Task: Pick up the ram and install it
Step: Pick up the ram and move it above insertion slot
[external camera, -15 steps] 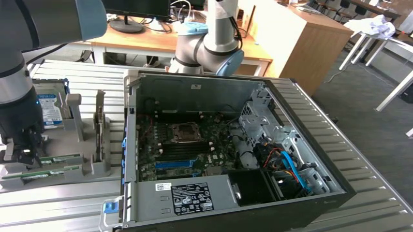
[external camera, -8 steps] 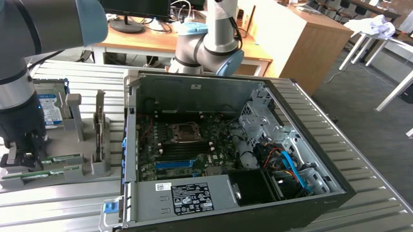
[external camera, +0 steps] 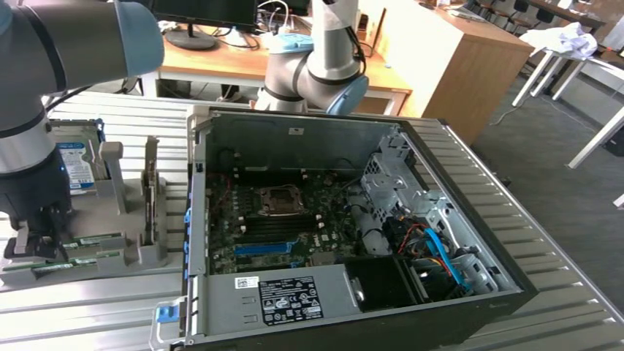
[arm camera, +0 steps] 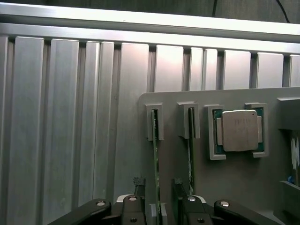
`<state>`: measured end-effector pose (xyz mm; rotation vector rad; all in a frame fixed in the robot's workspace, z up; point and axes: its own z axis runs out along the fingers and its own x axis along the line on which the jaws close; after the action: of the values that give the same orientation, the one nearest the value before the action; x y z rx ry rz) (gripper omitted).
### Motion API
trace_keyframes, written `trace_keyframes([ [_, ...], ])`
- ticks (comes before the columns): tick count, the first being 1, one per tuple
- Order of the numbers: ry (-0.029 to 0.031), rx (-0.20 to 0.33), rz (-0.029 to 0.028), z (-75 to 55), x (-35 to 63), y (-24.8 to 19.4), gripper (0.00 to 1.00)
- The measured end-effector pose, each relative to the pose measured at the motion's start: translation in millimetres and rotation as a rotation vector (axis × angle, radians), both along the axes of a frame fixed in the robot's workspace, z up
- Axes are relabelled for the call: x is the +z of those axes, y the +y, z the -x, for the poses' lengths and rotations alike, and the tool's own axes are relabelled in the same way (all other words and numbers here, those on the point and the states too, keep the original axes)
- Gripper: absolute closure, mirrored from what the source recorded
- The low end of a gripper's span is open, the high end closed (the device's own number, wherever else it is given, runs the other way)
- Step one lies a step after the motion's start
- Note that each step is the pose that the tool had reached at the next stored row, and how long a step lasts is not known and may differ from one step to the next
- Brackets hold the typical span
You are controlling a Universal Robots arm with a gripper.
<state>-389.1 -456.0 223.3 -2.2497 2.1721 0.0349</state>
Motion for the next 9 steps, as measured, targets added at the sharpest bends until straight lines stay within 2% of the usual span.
trace_keyframes([
  [9,-0.0001,0.000,-0.0001,-0.1,-16.0,-3.4,0.64],
])
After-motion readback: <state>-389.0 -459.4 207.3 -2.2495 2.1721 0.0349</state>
